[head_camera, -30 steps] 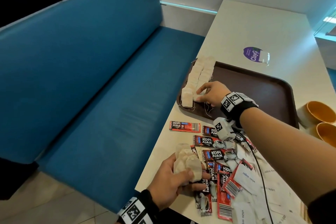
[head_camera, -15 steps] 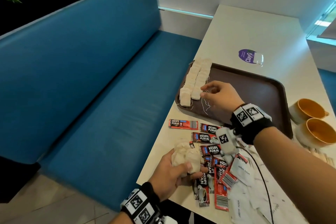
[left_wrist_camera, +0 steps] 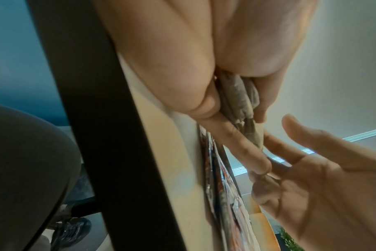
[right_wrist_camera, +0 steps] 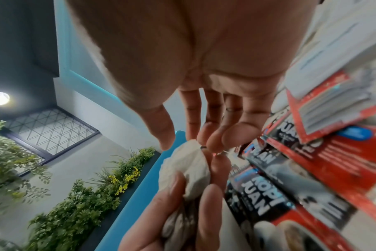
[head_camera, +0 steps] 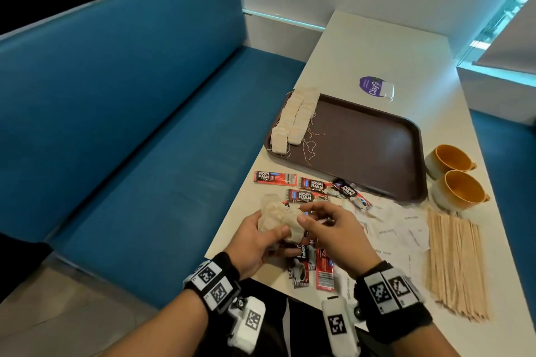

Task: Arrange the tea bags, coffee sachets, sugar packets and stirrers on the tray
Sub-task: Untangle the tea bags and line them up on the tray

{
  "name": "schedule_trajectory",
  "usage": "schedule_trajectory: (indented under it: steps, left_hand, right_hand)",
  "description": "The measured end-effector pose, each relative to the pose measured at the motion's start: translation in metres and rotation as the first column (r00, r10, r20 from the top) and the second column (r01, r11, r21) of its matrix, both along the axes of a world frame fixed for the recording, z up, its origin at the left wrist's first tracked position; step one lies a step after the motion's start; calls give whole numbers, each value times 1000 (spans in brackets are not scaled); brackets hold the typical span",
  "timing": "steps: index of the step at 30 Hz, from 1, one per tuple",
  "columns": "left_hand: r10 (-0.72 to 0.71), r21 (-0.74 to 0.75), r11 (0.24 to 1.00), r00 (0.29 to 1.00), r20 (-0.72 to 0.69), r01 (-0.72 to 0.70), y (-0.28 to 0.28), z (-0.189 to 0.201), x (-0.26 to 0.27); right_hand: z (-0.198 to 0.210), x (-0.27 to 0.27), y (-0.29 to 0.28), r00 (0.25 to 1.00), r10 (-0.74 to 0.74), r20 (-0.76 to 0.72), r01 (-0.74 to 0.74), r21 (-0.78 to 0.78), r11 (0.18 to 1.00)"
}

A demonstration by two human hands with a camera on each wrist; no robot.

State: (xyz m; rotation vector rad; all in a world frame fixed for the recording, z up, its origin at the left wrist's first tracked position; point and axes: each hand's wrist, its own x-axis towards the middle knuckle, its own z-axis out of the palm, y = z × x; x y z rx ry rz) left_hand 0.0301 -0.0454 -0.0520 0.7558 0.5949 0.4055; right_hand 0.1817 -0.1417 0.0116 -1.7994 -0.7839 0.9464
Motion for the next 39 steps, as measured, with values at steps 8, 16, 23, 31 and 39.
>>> schedule_trajectory:
  steps: [8,16,23,31,39]
  left_hand:
    - [-20,4,1000,1000,-17,20,-2,2,-1]
    - [11,-59,998,997,82,-6,1,1,-2]
    - [83,-45,996,995,51,-81,2,-4,1]
    - [68,30,997,997,-24,-67,4,-10,1]
    - [42,87,995,999,-3,-42,3,-15,1]
  right_hand:
    - [-7,-1,-7,1000,-12,23,11,14,1000]
    - [-7,4,-9,984,-128,-120,141,101,985]
    - [2,6,-9,965,-20,-262,56,130,990]
    - [-16,-13,-7,914,-35,-404,51,31,998]
    - [-15,-14,2,967,70,-244,-52,79,996]
